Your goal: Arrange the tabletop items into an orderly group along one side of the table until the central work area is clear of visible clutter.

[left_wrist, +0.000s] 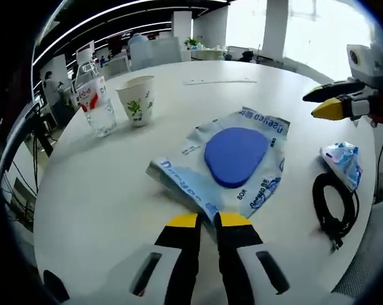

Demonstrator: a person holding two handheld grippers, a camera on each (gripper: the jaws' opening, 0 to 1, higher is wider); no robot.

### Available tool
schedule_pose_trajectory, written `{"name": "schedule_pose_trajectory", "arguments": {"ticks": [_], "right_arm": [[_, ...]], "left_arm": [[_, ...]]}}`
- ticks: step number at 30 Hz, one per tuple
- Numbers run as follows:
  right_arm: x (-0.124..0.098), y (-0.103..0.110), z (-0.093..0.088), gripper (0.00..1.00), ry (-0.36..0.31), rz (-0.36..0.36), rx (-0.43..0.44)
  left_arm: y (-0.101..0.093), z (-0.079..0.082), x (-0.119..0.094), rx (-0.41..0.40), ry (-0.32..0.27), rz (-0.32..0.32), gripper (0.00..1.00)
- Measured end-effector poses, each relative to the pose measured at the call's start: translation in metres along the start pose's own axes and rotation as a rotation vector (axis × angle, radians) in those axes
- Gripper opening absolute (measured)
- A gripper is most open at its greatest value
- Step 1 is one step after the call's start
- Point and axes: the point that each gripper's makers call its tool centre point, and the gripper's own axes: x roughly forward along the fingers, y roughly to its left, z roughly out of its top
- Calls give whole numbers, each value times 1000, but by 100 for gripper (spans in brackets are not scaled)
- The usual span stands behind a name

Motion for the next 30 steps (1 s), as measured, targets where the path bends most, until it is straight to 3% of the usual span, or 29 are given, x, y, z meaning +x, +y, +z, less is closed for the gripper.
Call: {"name": "schedule_pose_trajectory", "arguments": {"ticks": [8, 18, 24, 30], "right_arm": [[10, 5, -7, 31, 35, 7, 7], [22, 11, -42, 24, 147, 10, 71], [31, 15, -50, 12, 196, 13, 77], [34, 18, -55, 9, 229, 12, 93]], "left_arm": [[3, 1, 1, -2, 6, -36, 4], [3, 1, 1, -27, 2, -36, 3], [3, 1, 2, -35, 11, -37, 3], [3, 1, 2, -33, 19, -40, 3]]}}
